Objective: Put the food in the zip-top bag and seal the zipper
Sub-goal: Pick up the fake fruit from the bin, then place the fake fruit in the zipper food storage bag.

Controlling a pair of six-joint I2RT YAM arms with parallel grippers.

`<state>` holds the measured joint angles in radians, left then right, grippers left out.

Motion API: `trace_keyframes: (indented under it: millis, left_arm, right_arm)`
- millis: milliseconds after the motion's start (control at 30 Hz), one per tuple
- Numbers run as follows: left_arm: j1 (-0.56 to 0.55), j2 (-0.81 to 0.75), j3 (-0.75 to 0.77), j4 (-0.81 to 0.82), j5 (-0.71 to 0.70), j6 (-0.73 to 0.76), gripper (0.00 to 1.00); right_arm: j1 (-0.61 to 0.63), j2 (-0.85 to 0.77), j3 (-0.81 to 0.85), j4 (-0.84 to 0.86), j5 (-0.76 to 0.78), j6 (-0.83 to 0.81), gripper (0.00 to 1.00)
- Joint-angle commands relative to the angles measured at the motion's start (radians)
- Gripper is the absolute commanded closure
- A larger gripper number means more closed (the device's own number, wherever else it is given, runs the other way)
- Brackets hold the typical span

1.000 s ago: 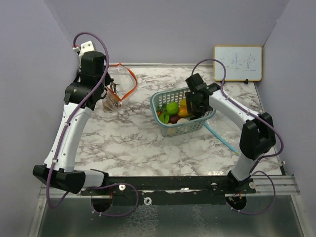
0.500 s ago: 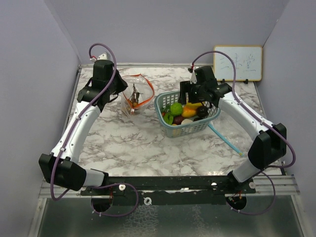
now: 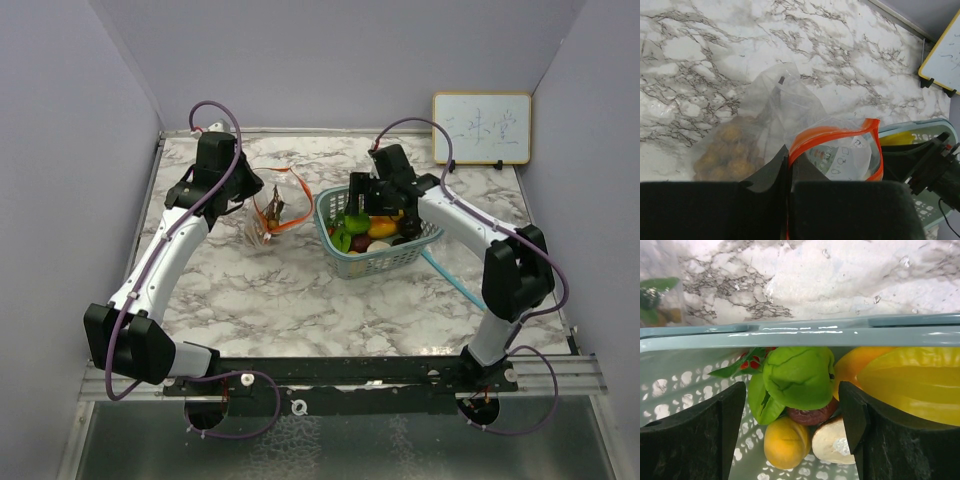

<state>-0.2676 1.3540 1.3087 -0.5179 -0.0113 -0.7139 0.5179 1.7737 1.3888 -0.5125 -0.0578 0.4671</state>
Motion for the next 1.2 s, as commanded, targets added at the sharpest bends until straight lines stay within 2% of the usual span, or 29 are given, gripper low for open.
trace_keyframes:
  millis: [0,133,200,267,367,433,533,633,733,867,1000,1100,1167]
  left_arm:
    - [-0.012,-0.018,-0.003,0.043,0.028,-0.017,1.00]
    - [-0.015,-0.018,0.001,0.038,0.026,-0.005,1.00]
    - [-0.016,-0.017,0.000,0.035,0.024,-0.001,1.00]
    - [-0.018,-0.015,-0.002,0.036,0.026,0.000,1.00]
    - [-0.019,-0.017,-0.008,0.037,0.027,-0.001,1.00]
    - [-0.019,-0.021,-0.016,0.038,0.025,0.002,1.00]
    - [-0.019,-0.028,-0.034,0.043,0.019,0.003,1.00]
    - [-0.019,-0.035,-0.062,0.057,0.018,0.000,1.00]
    - [-0.020,-0.043,-0.088,0.079,0.020,-0.004,1.00]
    - [-0.020,-0.036,-0.098,0.096,0.032,-0.003,1.00]
    - [-0.021,-0.028,-0.088,0.105,0.051,-0.005,1.00]
    - [-0.020,-0.027,-0.083,0.108,0.064,-0.006,1.00]
    - [-0.022,-0.028,-0.081,0.106,0.071,-0.007,1.00]
  right_arm:
    - [0.035,0.038,-0.029,0.034,0.049,0.049,0.23]
    - [0.055,0.066,-0.046,0.031,0.071,0.055,0.23]
    - [0.057,0.077,-0.048,0.020,0.098,0.062,0.26]
    - [0.058,0.071,-0.048,0.015,0.140,0.064,0.34]
    - [0.057,0.033,-0.027,-0.006,0.188,0.038,0.56]
    - [0.057,-0.010,-0.001,-0.029,0.208,0.013,0.62]
    - [0.058,-0.080,0.043,-0.065,0.185,-0.041,0.63]
    - [0.058,-0.161,0.078,-0.074,0.076,-0.091,0.63]
    - [0.058,-0.235,0.099,-0.037,-0.099,-0.134,0.63]
    - [0.092,-0.224,0.178,-0.004,-0.362,-0.210,0.64]
    - [0.226,-0.159,0.264,-0.002,-0.439,-0.257,0.63]
    - [0.256,-0.127,0.230,0.081,-0.446,-0.186,0.62]
    - [0.257,-0.093,0.224,0.117,-0.400,-0.148,0.61]
